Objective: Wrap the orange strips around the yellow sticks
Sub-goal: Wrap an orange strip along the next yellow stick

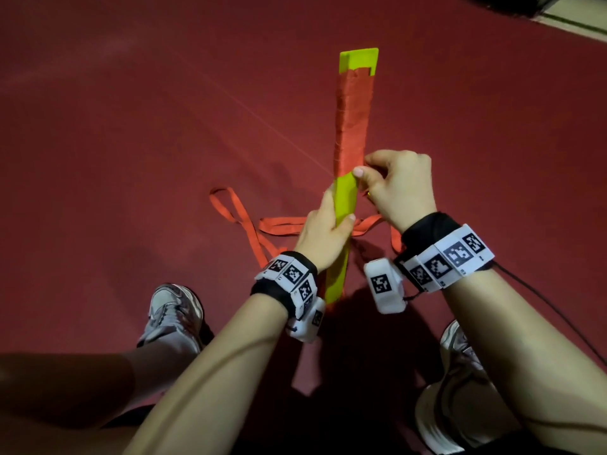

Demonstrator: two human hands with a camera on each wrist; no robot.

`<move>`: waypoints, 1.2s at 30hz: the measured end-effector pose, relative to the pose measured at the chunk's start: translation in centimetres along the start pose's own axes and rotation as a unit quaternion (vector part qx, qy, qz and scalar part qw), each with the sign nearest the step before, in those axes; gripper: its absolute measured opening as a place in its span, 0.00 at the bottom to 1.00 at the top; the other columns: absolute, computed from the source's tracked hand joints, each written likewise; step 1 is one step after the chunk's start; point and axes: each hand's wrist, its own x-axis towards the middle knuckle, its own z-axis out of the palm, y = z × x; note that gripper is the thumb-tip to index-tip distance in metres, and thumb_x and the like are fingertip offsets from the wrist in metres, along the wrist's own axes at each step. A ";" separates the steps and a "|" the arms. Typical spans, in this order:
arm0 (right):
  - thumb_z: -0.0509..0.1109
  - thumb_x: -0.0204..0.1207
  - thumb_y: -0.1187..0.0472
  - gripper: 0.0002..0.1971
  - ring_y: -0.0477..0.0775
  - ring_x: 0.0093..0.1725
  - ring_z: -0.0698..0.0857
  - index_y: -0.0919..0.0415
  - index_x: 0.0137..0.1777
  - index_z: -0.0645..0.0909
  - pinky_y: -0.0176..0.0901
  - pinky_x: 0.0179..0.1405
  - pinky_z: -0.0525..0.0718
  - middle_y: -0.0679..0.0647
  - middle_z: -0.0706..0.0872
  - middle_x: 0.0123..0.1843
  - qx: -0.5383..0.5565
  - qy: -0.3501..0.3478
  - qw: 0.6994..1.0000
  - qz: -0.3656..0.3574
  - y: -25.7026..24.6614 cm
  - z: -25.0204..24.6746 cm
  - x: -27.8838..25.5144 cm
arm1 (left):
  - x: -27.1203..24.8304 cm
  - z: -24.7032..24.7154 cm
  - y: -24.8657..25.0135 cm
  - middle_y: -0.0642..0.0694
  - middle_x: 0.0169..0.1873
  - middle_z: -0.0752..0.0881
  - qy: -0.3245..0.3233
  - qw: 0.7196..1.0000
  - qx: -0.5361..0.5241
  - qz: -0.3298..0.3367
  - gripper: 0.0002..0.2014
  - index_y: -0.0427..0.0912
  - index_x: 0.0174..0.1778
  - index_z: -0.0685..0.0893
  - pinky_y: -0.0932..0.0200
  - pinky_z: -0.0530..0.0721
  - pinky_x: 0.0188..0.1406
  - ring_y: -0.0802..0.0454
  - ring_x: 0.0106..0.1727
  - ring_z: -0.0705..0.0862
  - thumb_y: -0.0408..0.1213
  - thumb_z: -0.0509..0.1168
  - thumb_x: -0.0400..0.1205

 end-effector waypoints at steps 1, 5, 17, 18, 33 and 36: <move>0.65 0.71 0.42 0.20 0.65 0.47 0.91 0.54 0.49 0.91 0.54 0.51 0.86 0.56 0.93 0.40 -0.002 0.007 1.000 0.013 0.0 -0.1 0.0 | -0.1 0.2 0.3 0.38 0.50 0.89 -0.010 0.999 0.031 0.010 0.30 0.49 0.85 0.61 0.42 0.85 0.50 0.35 0.49 0.87 0.44 0.59 0.86; 0.63 0.73 0.47 0.18 0.66 0.48 0.90 0.53 0.50 0.91 0.54 0.53 0.86 0.56 0.93 0.41 -0.023 0.015 0.999 0.030 -0.4 -0.2 -0.1 | -0.8 1.3 1.4 0.30 0.57 0.86 0.022 0.993 0.105 0.050 0.32 0.40 0.87 0.57 0.38 0.83 0.48 0.26 0.52 0.85 0.37 0.62 0.88; 0.68 0.72 0.39 0.17 0.69 0.37 0.81 0.51 0.33 0.73 0.54 0.38 0.80 0.57 0.81 0.31 -0.033 -0.066 0.997 -0.010 -1.2 0.3 -0.8 | -0.6 0.6 1.4 0.38 0.63 0.86 0.077 0.988 0.131 0.000 0.37 0.43 0.83 0.65 0.43 0.81 0.54 0.32 0.60 0.85 0.37 0.73 0.79; 0.69 0.71 0.40 0.17 0.68 0.35 0.80 0.51 0.32 0.73 0.55 0.37 0.80 0.55 0.80 0.29 -0.019 -0.074 0.997 -0.011 -1.2 0.1 -0.8 | -0.5 0.6 1.2 0.42 0.57 0.87 0.082 0.992 0.092 -0.007 0.33 0.46 0.76 0.70 0.45 0.82 0.49 0.36 0.56 0.87 0.41 0.76 0.77; 0.78 0.68 0.45 0.13 0.57 0.31 0.83 0.51 0.30 0.81 0.52 0.39 0.83 0.50 0.85 0.27 0.066 -0.011 0.997 -0.026 -2.6 -0.2 -0.9 | 0.7 -0.8 0.8 0.57 0.28 0.87 0.176 0.969 -0.155 -0.083 0.12 0.54 0.33 0.83 0.58 0.81 0.36 0.58 0.32 0.85 0.41 0.83 0.68; 0.74 0.67 0.44 0.12 0.60 0.33 0.84 0.48 0.30 0.79 0.56 0.39 0.84 0.50 0.85 0.28 0.039 -0.022 0.999 -0.008 -1.9 0.2 -0.9 | 0.6 -1.3 0.9 0.55 0.40 0.92 0.119 0.971 -0.199 -0.057 0.12 0.57 0.45 0.86 0.51 0.86 0.49 0.53 0.44 0.89 0.48 0.79 0.68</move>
